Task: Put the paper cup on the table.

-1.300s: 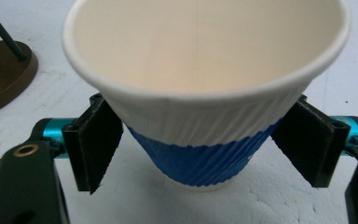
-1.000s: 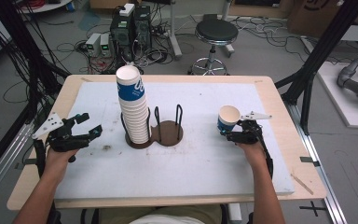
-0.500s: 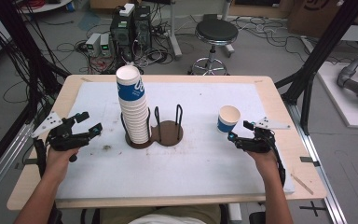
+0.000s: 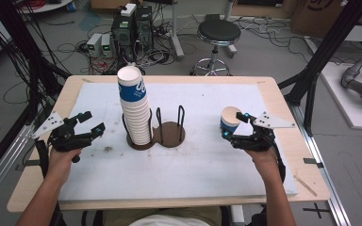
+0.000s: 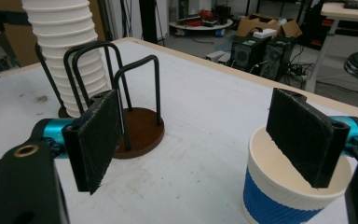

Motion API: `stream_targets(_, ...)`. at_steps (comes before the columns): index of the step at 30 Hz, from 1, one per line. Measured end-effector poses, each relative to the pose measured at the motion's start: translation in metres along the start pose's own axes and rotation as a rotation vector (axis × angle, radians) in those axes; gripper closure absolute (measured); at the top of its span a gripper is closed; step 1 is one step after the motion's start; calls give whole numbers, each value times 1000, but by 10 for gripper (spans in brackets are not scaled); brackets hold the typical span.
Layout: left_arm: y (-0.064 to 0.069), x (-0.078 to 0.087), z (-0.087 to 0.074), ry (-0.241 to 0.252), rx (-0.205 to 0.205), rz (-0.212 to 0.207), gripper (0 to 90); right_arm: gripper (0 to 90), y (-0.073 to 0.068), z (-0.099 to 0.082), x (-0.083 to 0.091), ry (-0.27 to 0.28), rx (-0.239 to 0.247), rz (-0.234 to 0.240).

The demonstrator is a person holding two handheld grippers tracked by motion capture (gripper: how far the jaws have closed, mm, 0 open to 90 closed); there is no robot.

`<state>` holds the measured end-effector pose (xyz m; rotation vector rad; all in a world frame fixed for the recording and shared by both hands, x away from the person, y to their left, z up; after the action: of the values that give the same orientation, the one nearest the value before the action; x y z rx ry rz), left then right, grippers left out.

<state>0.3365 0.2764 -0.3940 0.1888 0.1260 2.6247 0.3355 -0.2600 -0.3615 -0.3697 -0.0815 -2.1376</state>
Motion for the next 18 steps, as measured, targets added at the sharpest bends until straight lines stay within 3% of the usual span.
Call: stream_targets(18, 6, 7, -1, 0, -14, -16, 188, 191, -4, 2, -4, -31, 11, -18)
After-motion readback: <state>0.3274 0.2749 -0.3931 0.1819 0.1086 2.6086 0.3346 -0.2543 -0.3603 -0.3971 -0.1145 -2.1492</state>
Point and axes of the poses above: each handheld gripper's, and its own axes: x roughly backward along the jaws, z roughly out of its top, y roughly to its right, the point moved 2 cm from there along -x, roughly forward along the jaws, and after that the axes turned 13 degrees about z, right-handed, at the moved point
